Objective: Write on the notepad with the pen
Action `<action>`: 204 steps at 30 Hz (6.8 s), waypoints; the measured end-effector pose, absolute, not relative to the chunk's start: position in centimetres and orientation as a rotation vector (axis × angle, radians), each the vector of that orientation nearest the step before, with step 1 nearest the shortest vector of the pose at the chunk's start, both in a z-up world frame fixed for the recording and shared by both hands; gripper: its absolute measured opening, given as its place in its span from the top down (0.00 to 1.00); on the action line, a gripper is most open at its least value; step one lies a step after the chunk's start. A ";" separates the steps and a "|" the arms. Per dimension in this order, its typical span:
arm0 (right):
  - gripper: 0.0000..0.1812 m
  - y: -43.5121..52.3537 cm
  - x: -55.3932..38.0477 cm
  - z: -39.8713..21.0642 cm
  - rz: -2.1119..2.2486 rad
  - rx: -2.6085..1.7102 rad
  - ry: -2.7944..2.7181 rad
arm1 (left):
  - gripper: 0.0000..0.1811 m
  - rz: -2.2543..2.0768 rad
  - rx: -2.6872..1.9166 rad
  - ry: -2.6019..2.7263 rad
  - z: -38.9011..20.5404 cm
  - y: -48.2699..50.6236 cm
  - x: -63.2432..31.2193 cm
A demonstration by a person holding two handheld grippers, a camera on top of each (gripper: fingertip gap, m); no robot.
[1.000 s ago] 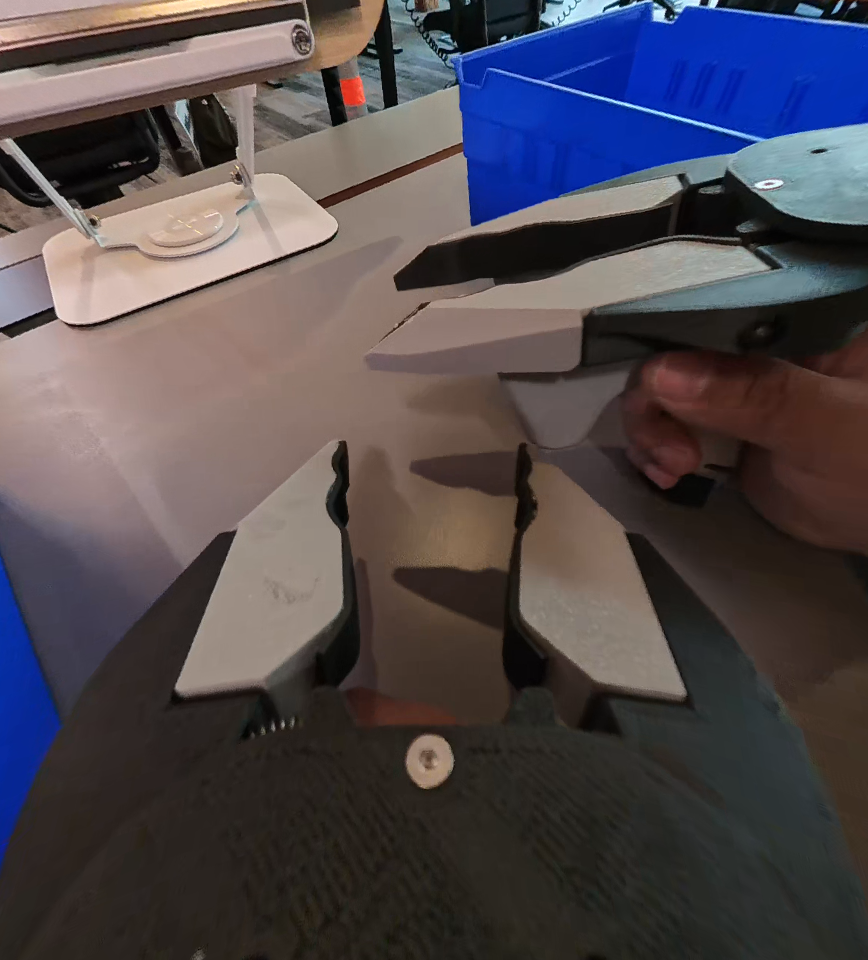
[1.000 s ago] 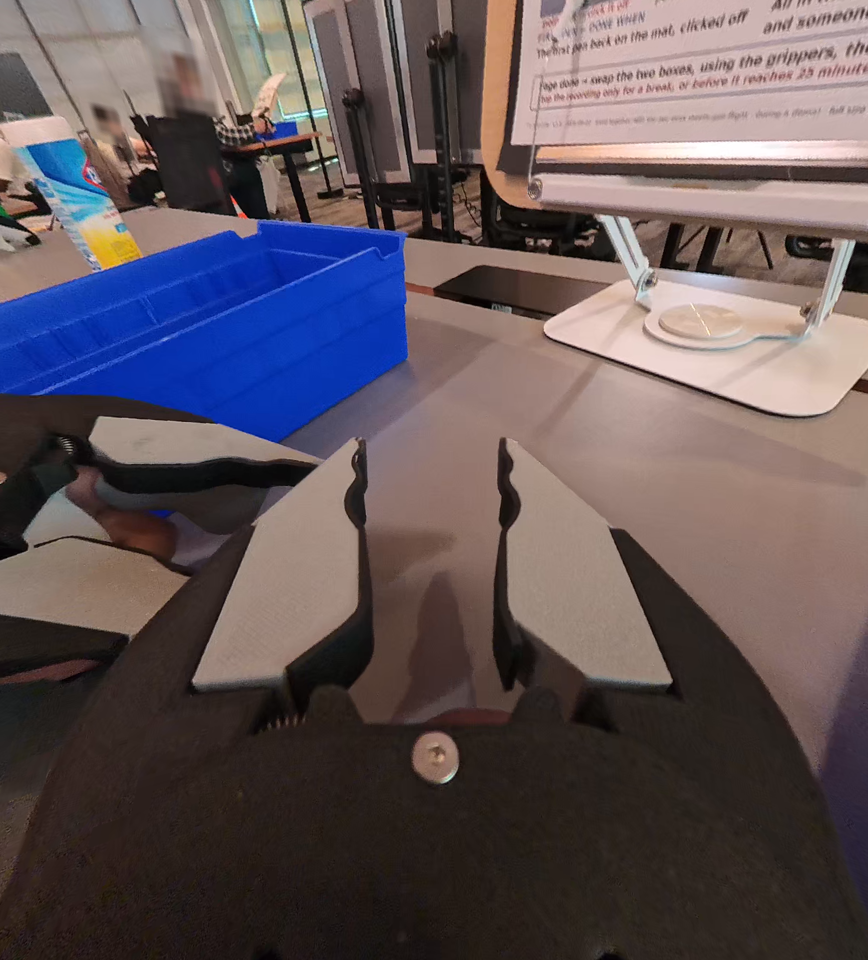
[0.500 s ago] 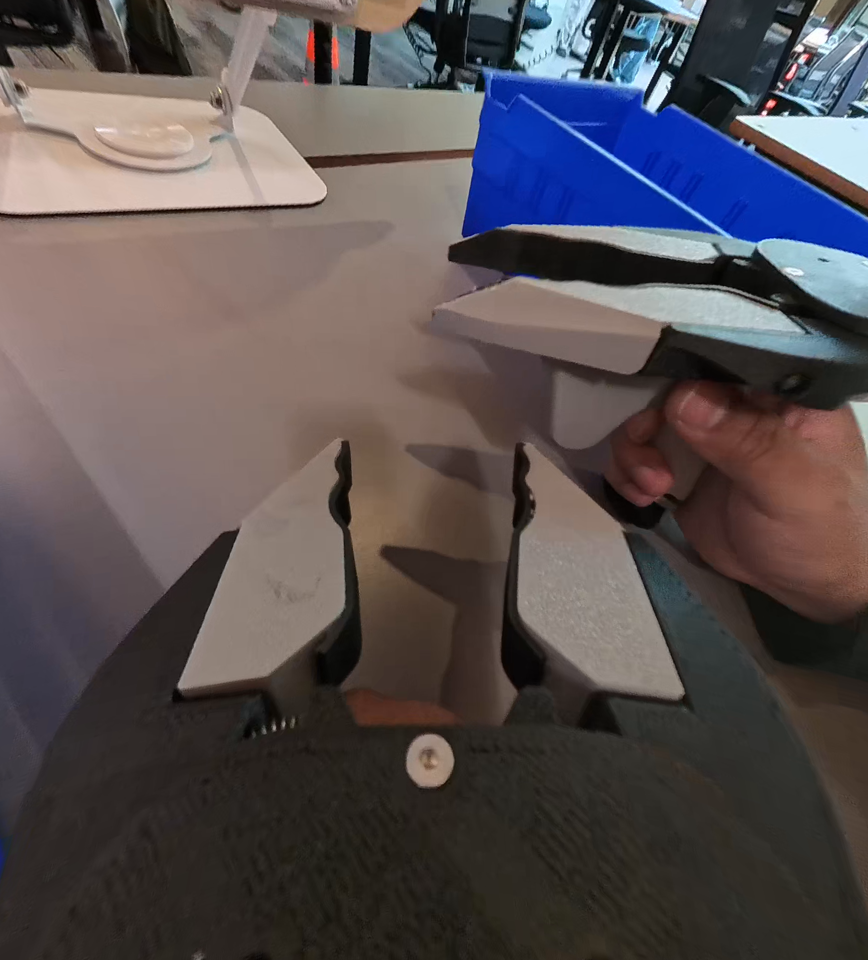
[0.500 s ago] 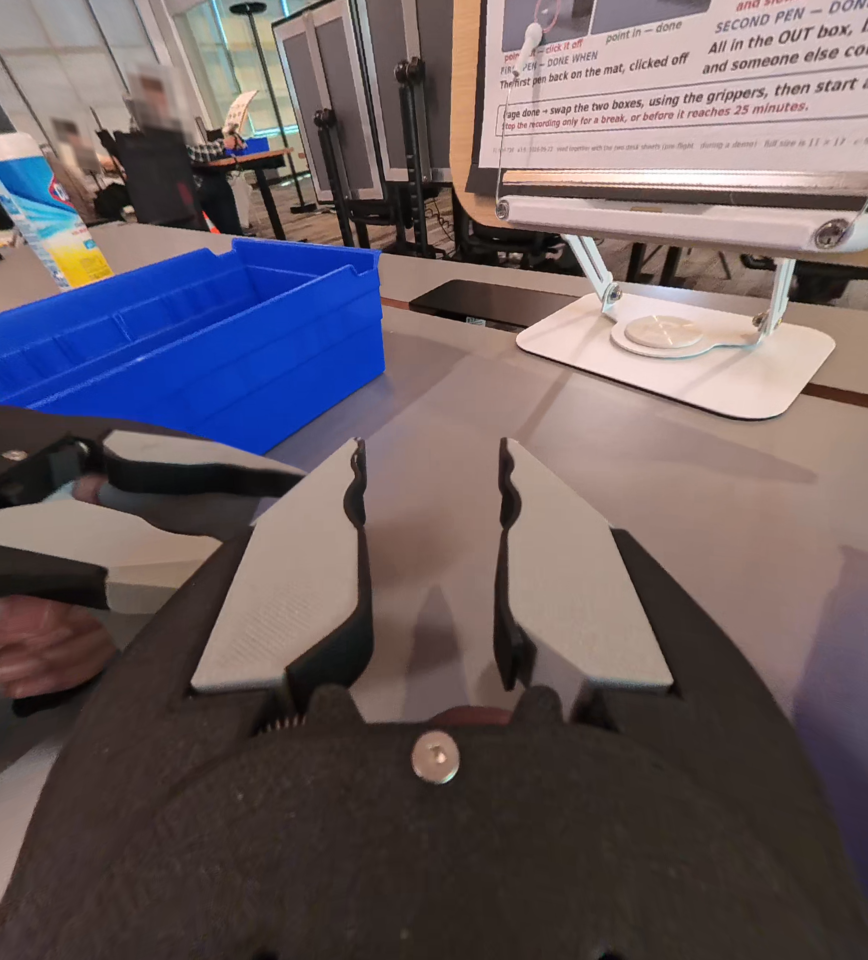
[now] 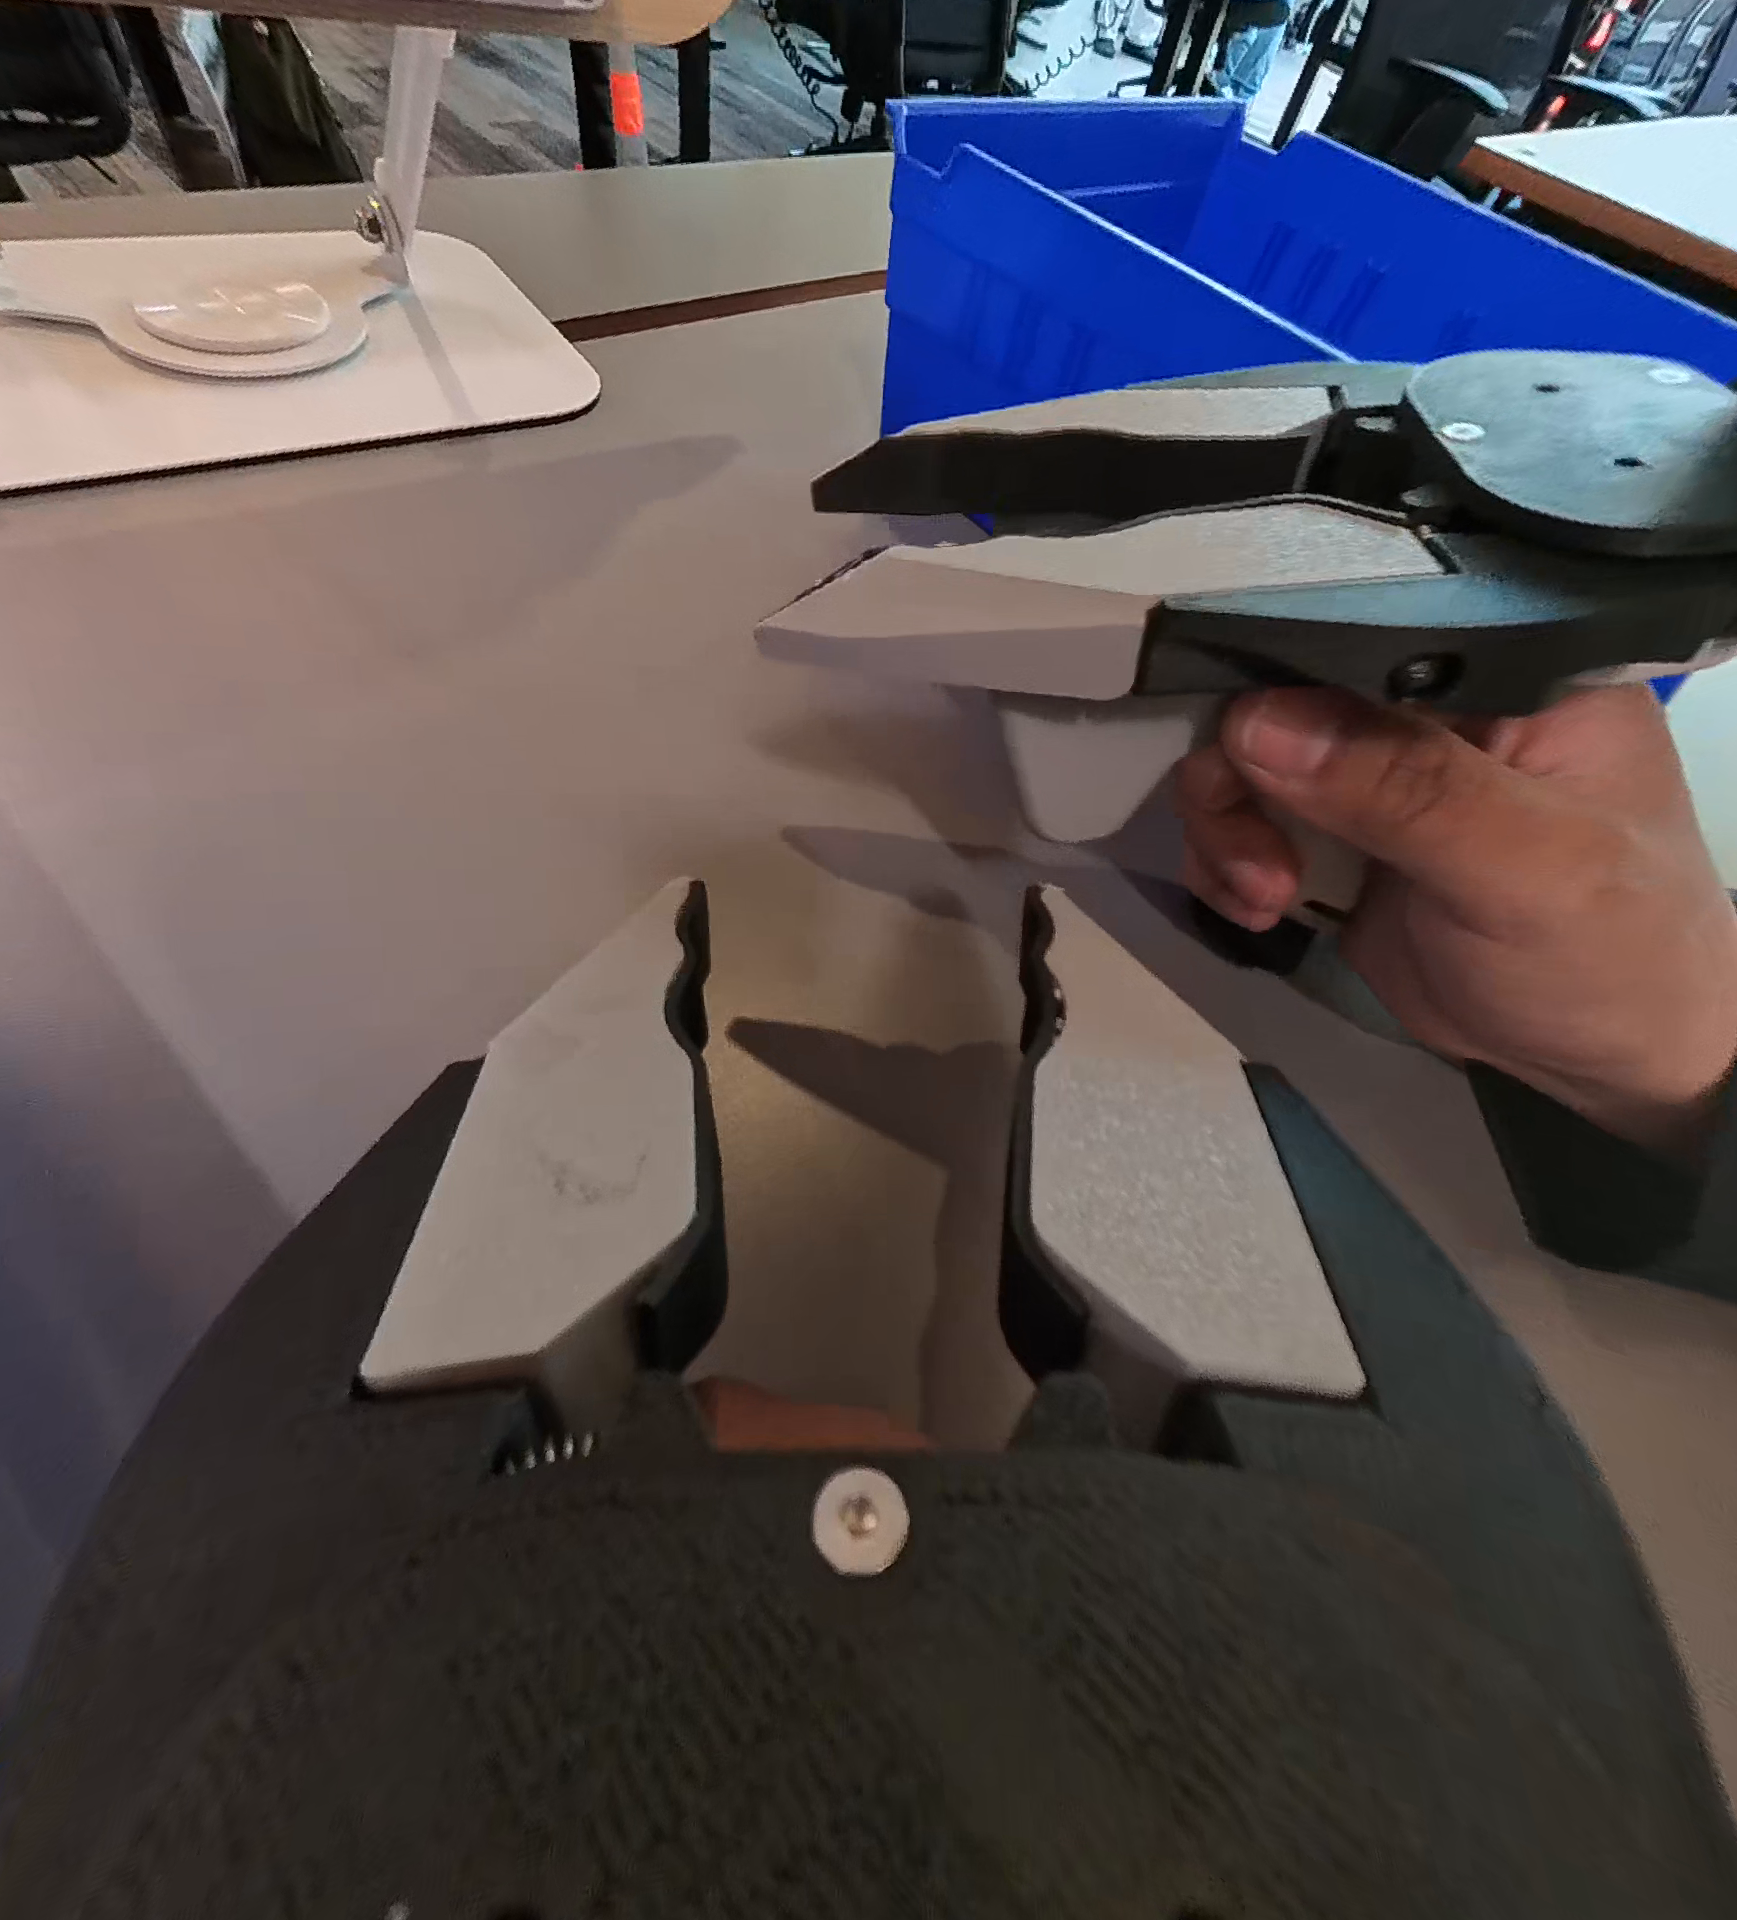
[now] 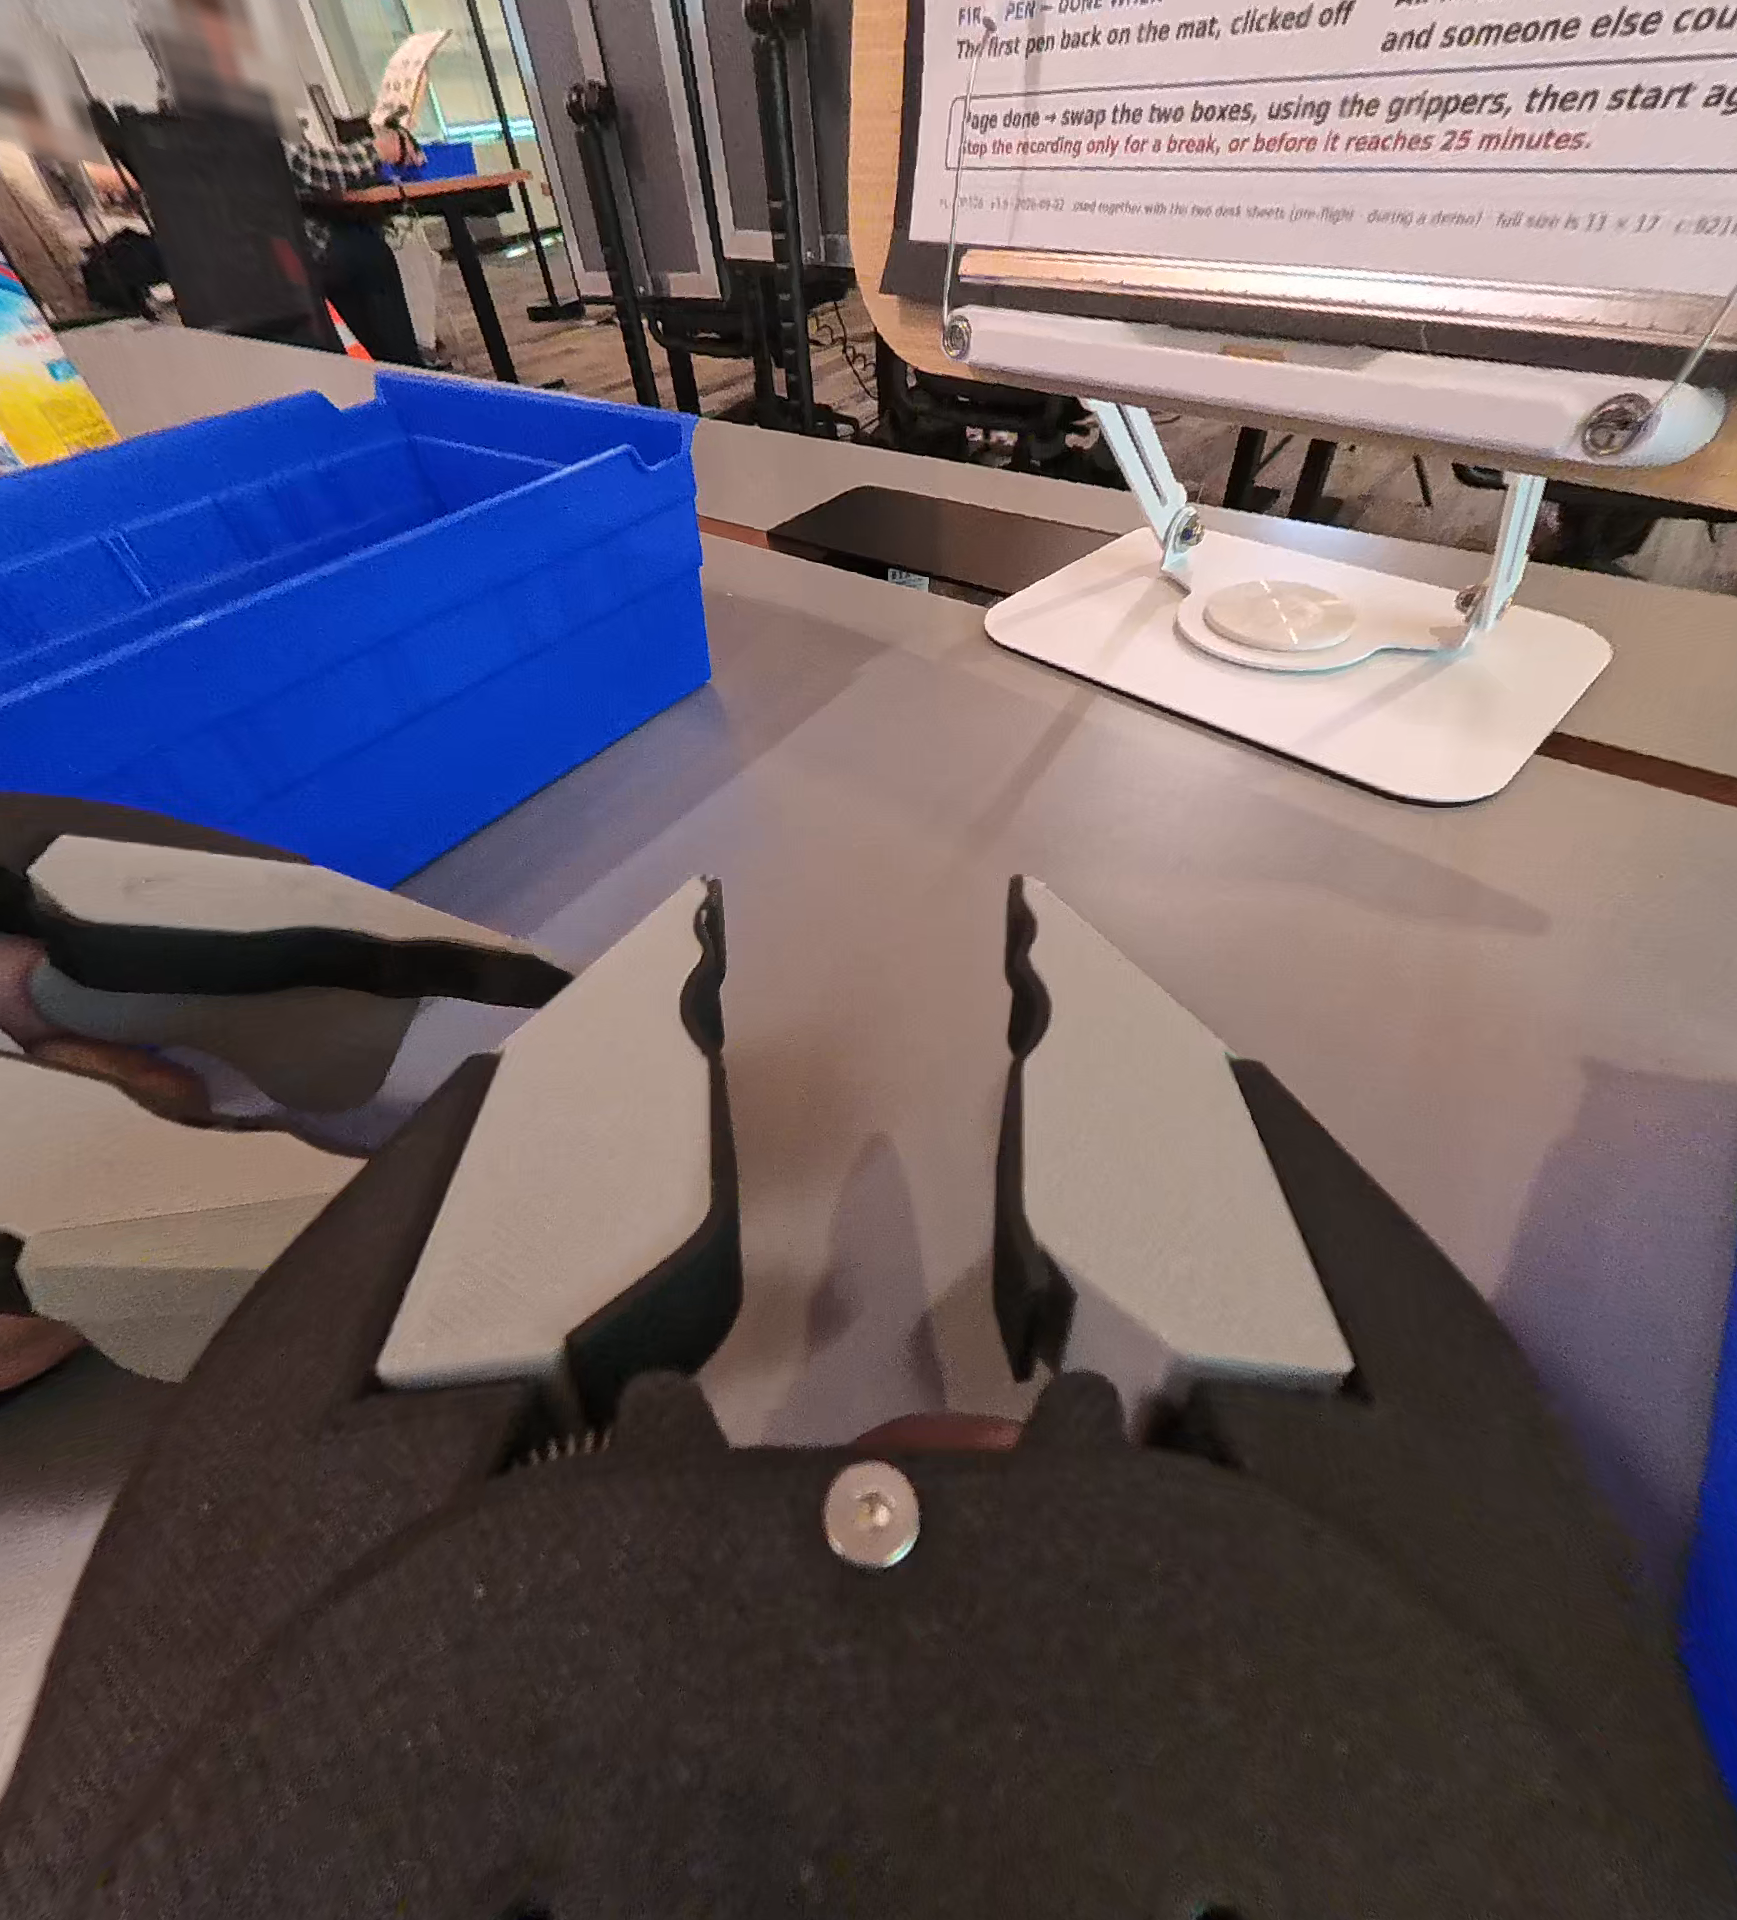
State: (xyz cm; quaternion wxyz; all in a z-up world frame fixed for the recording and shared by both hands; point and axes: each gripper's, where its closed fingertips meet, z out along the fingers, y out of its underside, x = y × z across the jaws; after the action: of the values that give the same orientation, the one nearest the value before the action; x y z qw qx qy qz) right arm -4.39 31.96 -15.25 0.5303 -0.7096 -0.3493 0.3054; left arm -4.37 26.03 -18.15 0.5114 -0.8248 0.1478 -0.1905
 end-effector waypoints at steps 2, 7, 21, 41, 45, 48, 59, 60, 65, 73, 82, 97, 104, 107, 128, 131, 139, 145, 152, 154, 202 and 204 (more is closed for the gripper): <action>0.72 32.1 -4.4 -15.6 0.732 -1.716 -0.835 | 0.67 -0.442 -1.998 0.371 -18.5 26.0 -4.2; 0.71 32.4 -4.1 -15.7 0.698 -1.731 -0.807 | 0.68 -0.410 -1.990 0.387 -18.4 26.0 -4.1; 0.72 33.4 -5.2 -17.0 0.640 -1.793 -0.797 | 0.71 -0.413 -1.985 0.343 -18.3 26.4 -4.6; 0.72 32.3 -5.7 -17.9 0.691 -1.830 -0.882 | 0.71 -0.409 -2.006 0.385 -18.7 26.3 -4.1; 0.72 32.3 -5.6 -17.8 0.711 -1.835 -0.870 | 0.71 -0.415 -2.007 0.380 -18.7 26.4 -4.1; 0.72 32.3 -5.6 -17.8 0.718 -1.838 -0.867 | 0.71 -0.404 -2.005 0.392 -18.7 26.3 -4.0; 0.72 32.1 -5.8 -18.1 0.696 -1.843 -0.905 | 0.70 -0.316 -1.967 0.446 -18.3 26.0 -3.6; 0.72 32.1 -5.9 -18.2 0.695 -1.843 -0.907 | 0.70 -0.310 -1.964 0.450 -18.3 26.0 -3.6; 0.72 32.1 -5.6 -18.1 0.695 -1.844 -0.902 | 0.70 -0.333 -1.960 0.420 -17.8 25.4 -4.1; 0.72 32.2 -5.4 -18.2 0.702 -1.850 -0.905 | 0.68 -0.466 -1.877 0.363 -11.9 18.5 -5.6; 0.72 32.0 -5.4 -18.2 0.702 -1.846 -0.909 | 0.68 -0.114 -1.882 0.025 -6.3 18.6 -23.1; 0.72 32.4 -4.7 -18.2 0.731 -1.871 -0.868 | 0.69 0.092 -2.633 0.233 -22.8 22.7 -25.4; 0.72 32.2 -4.8 -18.2 0.719 -1.866 -0.882 | 0.67 0.057 -2.641 0.151 -22.8 24.0 -28.9; 0.72 32.2 -4.7 -18.2 0.723 -1.866 -0.877 | 0.77 0.003 -2.627 0.174 -22.6 23.9 -30.1; 0.72 32.2 -4.9 -18.3 0.745 -1.872 -0.880 | 0.96 -0.230 -2.336 0.022 -14.7 24.1 -31.8; 0.72 32.2 -5.0 -18.3 0.740 -1.870 -0.886 | 0.96 -0.290 -2.237 0.050 -11.4 24.9 -29.9; 0.72 32.4 -4.8 -18.1 0.735 -1.866 -0.875 | 0.96 -0.336 -2.215 0.240 -9.3 27.9 -20.4; 0.72 32.7 -4.4 -17.6 0.744 -1.859 -0.849 | 0.96 -0.234 -2.410 0.302 -14.3 31.1 -16.3; 0.72 32.9 -4.1 -17.2 0.742 -1.849 -0.843 | 0.95 -0.119 -2.556 0.391 -20.3 32.0 -12.9; 0.72 32.9 -4.0 -17.1 0.746 -1.848 -0.839 | 0.90 -0.243 -2.599 0.374 -22.1 31.3 -11.3; 1.00 31.7 1.4 -23.2 0.178 -2.276 -1.039 | 1.00 -0.485 -2.553 0.564 -23.2 29.1 -4.2; 1.00 32.2 1.0 -23.3 0.203 -2.266 -1.018 | 0.98 -0.534 -2.550 0.600 -23.1 28.4 -2.5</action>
State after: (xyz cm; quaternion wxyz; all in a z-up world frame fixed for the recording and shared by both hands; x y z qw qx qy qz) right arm 1.00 32.16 -23.27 0.3191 -0.8616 -0.3870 0.0771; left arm -2.51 28.43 -23.12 0.2321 -0.9277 0.2183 -0.1944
